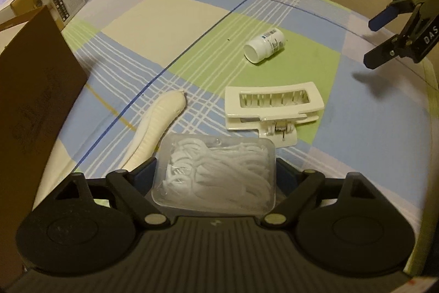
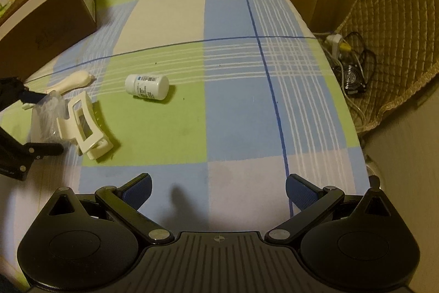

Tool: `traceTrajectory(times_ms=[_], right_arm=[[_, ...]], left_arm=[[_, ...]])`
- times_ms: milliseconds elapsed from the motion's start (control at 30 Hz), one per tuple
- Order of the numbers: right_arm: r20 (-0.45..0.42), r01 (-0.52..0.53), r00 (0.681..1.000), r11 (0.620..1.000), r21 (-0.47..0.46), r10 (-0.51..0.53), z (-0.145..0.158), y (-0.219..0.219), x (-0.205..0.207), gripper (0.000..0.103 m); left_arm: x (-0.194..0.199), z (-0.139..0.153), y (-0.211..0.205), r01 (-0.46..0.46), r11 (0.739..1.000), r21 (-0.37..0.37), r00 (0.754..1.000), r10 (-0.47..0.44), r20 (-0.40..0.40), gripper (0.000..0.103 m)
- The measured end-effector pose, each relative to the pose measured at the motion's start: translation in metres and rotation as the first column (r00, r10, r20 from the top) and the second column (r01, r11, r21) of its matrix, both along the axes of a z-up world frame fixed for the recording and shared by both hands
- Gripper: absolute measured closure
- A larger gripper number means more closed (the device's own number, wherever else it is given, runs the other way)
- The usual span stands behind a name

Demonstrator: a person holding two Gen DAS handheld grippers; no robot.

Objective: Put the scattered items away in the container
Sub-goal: 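Grasp the clear floss pick box with the left tool while the right tool approaches the toothbrush, then grasp the white toothbrush handle with the right tool while the left tool holds the floss box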

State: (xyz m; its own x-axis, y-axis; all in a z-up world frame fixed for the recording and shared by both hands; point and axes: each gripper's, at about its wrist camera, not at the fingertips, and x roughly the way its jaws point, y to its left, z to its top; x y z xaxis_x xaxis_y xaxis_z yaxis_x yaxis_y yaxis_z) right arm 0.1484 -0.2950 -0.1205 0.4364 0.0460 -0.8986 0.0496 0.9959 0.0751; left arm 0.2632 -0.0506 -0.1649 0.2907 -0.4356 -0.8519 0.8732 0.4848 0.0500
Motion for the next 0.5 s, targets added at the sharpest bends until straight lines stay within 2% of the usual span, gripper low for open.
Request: traceTrajectory(times_ms=[133, 267, 400, 500], right_arm=[[0.013, -0.015, 1.0, 1.0, 0.008, 0.015, 0.0, 0.001, 0.007, 0.002], [0.035, -0.061, 0.998, 0.998, 0.021, 0.06, 0.002, 0.007, 0.016, 0.002], [0.097, -0.154, 0.984, 0.988, 0.017, 0.151, 0.009, 0.021, 0.029, 0.002], [0.172, -0.254, 0.954, 0.967, 0.021, 0.247, 0.019, 0.035, 0.041, 0.002]], left_arm=[[-0.007, 0.003, 0.014, -0.064, 0.998, 0.009, 0.998, 0.064, 0.021, 0.019], [-0.012, 0.01, 0.037, -0.182, 0.983, -0.001, 0.983, 0.182, 0.022, 0.019], [-0.014, 0.017, 0.067, -0.328, 0.945, 0.002, 0.945, 0.328, 0.018, 0.019], [-0.016, 0.022, 0.09, -0.422, 0.906, 0.005, 0.906, 0.422, 0.013, 0.019]])
